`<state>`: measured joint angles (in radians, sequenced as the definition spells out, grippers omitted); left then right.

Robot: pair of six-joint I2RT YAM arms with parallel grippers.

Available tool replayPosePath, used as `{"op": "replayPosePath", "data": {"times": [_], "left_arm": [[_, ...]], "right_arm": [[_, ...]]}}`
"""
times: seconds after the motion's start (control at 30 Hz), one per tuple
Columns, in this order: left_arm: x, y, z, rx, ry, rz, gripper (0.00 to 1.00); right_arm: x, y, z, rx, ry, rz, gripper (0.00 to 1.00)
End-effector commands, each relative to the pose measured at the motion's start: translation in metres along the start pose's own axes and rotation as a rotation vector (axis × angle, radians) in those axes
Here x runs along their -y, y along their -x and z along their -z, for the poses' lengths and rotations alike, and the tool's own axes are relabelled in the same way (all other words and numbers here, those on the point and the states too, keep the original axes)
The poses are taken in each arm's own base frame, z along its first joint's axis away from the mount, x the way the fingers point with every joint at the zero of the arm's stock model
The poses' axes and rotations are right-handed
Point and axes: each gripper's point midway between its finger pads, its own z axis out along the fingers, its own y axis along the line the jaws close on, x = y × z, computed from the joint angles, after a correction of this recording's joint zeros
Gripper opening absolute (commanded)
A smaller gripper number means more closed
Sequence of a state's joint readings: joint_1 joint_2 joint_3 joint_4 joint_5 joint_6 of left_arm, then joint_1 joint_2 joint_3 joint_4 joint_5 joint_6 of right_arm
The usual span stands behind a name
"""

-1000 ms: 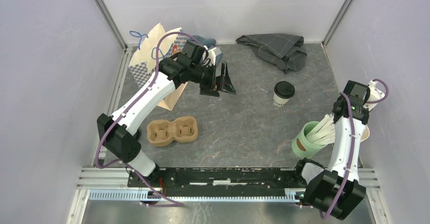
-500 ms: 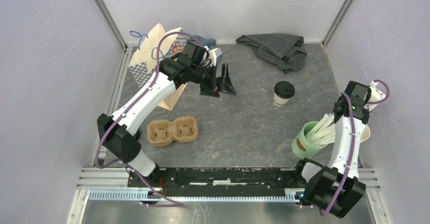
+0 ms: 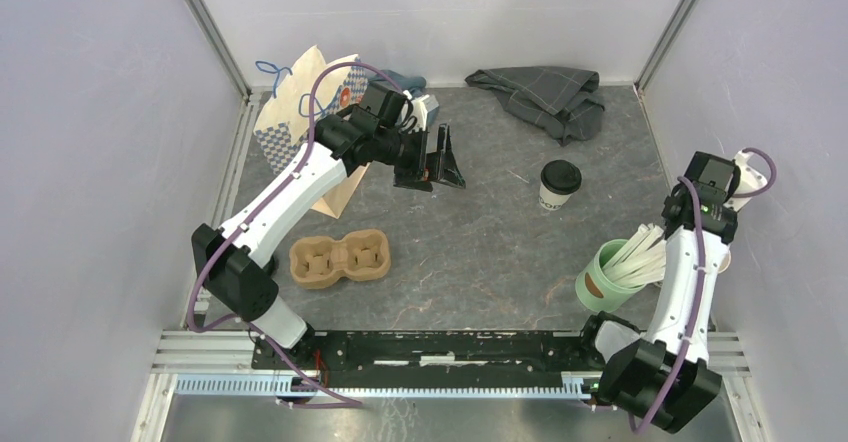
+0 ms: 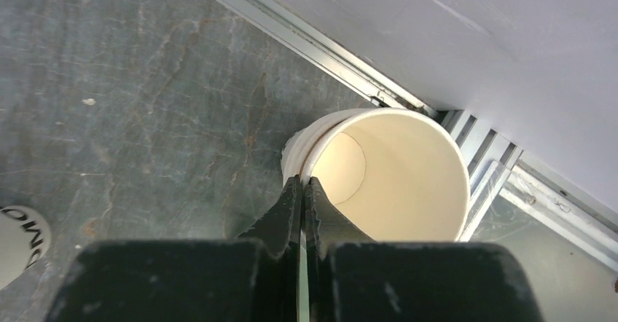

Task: Pack the takeout coffee

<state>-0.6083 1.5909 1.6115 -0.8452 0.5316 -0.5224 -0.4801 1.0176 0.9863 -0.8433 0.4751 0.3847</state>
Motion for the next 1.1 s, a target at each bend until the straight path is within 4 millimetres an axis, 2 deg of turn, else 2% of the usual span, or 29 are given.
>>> {"op": "replayPosePath", "data": {"times": [0.0,0.07,0.13,0.17,0.2,0.3,0.4,0.57,0.67,0.73,0.77,0.8,0.87,0.93,1.0,1.07], "left_arm": [[0.013,0.007,0.012,0.032,-0.023,-0.068,1.0],[0.013,0.005,0.011,0.026,-0.024,-0.065,0.99],[0.013,0.005,0.009,0.023,-0.026,-0.065,0.99],[0.014,0.004,0.009,0.02,-0.028,-0.065,0.99],[0.016,0.004,0.009,0.021,-0.031,-0.072,0.99],[0.015,0.003,0.01,0.022,-0.021,-0.076,0.99],[0.016,0.004,0.009,0.024,-0.026,-0.079,0.99],[0.015,0.005,0.012,0.032,-0.019,-0.09,1.0],[0.015,0.009,0.015,0.05,-0.012,-0.093,1.0],[0.016,0.012,0.016,0.062,-0.009,-0.091,1.0],[0.016,0.014,0.018,0.073,-0.003,-0.09,1.0],[0.015,0.015,0.02,0.082,0.005,-0.087,1.0],[0.012,0.018,0.026,0.118,0.04,-0.078,1.0],[0.005,0.018,0.034,0.163,0.09,-0.062,1.0],[-0.005,0.016,0.045,0.213,0.148,-0.028,0.99],[-0.016,0.01,0.057,0.27,0.204,0.011,0.99]], "right_arm": [[0.0,0.032,0.036,0.098,0.06,-0.034,0.0],[0.0,0.03,0.029,0.097,0.042,-0.014,0.0],[-0.003,0.012,0.006,0.062,0.013,0.04,0.0],[-0.001,0.007,0.004,0.03,-0.004,0.068,0.0],[0.001,0.015,0.012,0.033,-0.007,0.066,0.0],[-0.012,0.051,0.042,0.173,0.102,0.024,0.0],[-0.013,0.059,0.055,0.116,0.109,0.048,0.0],[-0.011,0.095,0.1,0.182,0.178,0.022,0.0],[-0.012,0.127,0.128,0.259,0.227,0.052,0.0],[-0.029,0.142,0.144,0.289,0.326,0.142,0.0],[-0.05,0.145,0.155,0.324,0.426,0.21,0.0],[-0.08,0.144,0.171,0.372,0.572,0.269,0.0],[-0.149,0.115,0.203,0.417,0.873,0.42,0.0],[-0.205,0.059,0.229,0.379,1.106,0.592,0.0],[-0.236,0.003,0.242,0.351,1.217,0.759,0.0],[-0.255,-0.05,0.259,0.363,1.309,0.926,0.0]]}}
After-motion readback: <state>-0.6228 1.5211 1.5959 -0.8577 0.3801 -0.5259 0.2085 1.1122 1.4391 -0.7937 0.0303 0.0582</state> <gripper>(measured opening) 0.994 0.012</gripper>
